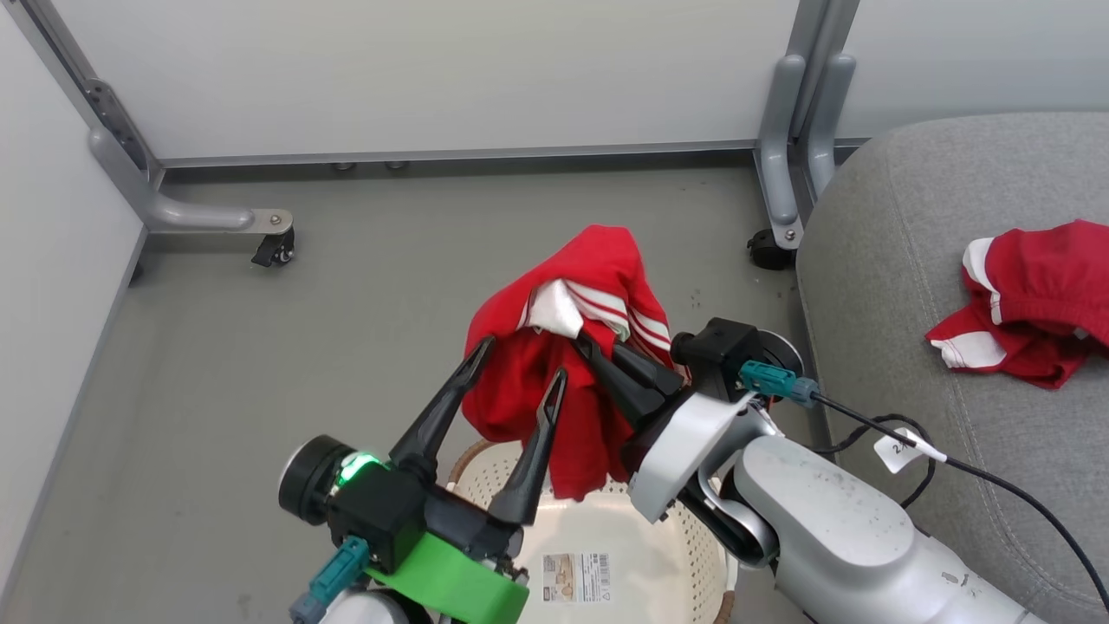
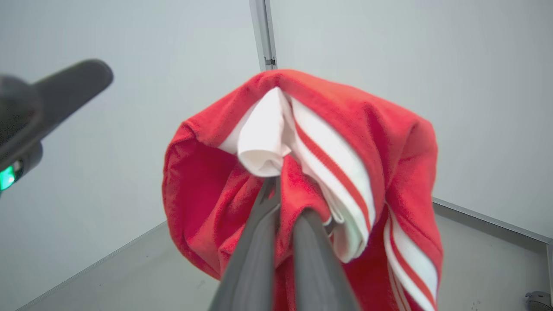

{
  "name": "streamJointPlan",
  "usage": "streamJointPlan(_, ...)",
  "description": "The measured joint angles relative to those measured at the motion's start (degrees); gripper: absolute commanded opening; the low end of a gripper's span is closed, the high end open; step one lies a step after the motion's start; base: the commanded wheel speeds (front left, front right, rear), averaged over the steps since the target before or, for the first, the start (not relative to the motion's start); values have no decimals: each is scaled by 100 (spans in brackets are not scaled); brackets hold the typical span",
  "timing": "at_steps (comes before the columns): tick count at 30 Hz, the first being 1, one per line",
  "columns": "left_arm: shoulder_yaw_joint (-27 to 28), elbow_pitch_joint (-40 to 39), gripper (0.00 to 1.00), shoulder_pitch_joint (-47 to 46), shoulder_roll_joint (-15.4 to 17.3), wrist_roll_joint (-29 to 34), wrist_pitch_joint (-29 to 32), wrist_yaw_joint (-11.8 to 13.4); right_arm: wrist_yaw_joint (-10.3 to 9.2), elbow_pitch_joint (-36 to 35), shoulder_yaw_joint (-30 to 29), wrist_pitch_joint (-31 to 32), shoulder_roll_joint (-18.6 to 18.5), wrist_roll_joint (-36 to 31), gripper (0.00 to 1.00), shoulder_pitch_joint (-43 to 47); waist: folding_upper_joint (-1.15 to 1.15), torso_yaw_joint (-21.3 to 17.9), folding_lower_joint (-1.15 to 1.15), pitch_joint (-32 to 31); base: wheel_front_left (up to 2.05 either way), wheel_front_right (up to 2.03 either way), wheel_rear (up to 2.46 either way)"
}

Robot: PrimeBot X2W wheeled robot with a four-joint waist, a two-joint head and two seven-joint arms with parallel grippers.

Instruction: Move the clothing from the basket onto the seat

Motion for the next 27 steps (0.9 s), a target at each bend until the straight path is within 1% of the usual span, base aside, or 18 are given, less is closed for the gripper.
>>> streamJointPlan(7, -176, 151, 100, 398, 204, 35, 255, 1, 0, -1, -108, 0, 2, -71, 0, 69, 0, 25, 0, -74, 0, 0, 0)
streamJointPlan(19, -248, 315, 100, 633, 363, -9, 396, 68, 0, 2, -171, 0, 15, -144, 0, 279, 0, 4, 0, -149, 0, 0, 0)
streamJointPlan(27, -279, 332, 100, 627, 426, -10, 485, 94, 0, 4, -243, -1, 30, -148, 0, 325, 0, -177, 0, -125, 0, 0, 0)
